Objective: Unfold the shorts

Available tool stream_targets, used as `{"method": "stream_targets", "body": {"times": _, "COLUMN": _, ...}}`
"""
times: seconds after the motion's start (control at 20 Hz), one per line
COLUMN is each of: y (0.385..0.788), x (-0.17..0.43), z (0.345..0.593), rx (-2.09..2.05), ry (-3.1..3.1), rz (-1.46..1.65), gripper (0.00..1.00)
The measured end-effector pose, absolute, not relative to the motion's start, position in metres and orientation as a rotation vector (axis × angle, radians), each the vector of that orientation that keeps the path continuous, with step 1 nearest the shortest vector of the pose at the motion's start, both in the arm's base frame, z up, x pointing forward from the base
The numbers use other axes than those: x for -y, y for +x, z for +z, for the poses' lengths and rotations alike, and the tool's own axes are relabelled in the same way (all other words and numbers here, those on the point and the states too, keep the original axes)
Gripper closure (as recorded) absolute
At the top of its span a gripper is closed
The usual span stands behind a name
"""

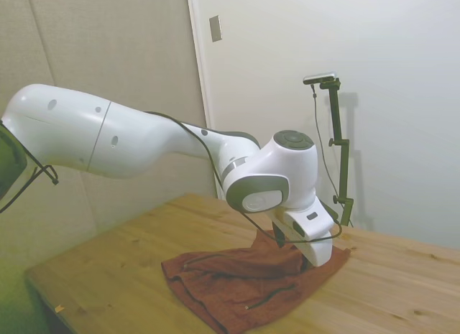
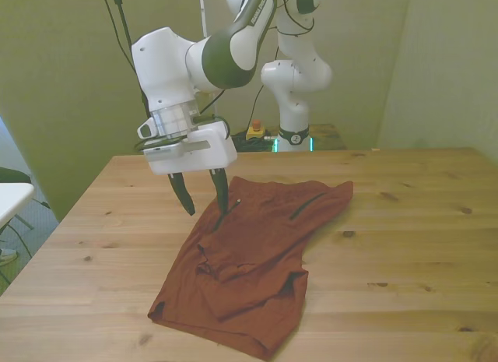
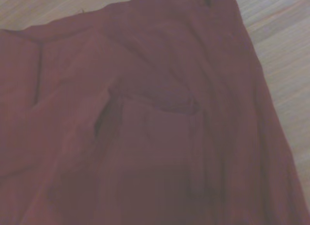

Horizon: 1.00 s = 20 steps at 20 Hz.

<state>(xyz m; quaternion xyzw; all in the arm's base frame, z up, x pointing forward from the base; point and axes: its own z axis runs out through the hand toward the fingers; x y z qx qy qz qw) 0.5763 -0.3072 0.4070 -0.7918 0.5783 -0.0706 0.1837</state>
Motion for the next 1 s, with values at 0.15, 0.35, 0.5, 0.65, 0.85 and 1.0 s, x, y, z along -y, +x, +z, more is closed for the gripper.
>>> {"method": "stream_targets", "body": {"times": 0.15, "y": 0.582, "x": 0.309, "z": 0.394, "rx": -1.611, "ry": -2.234, "rz": -0.188, "gripper": 0.0}}
{"method": "stream_targets", "body": {"times": 0.35, "y": 0.587, "x": 0.316, "z": 0.384, "rx": -1.584, "ry": -2.215, "rz": -0.191, "gripper": 0.0}}
{"method": "stream_targets", "body": {"times": 0.5, "y": 0.591, "x": 0.32, "z": 0.378, "rx": -1.572, "ry": -2.202, "rz": -0.194, "gripper": 0.0}}
{"method": "stream_targets", "body": {"times": 0.65, "y": 0.597, "x": 0.325, "z": 0.374, "rx": -1.542, "ry": -2.191, "rz": -0.199, "gripper": 0.0}}
{"method": "stream_targets", "body": {"times": 0.85, "y": 0.609, "x": 0.327, "z": 0.372, "rx": -1.503, "ry": -2.189, "rz": -0.198, "gripper": 1.0}}
{"method": "stream_targets", "body": {"times": 1.0, "y": 0.619, "x": 0.323, "z": 0.369, "rx": -1.473, "ry": -2.196, "rz": -0.2, "gripper": 1.0}}
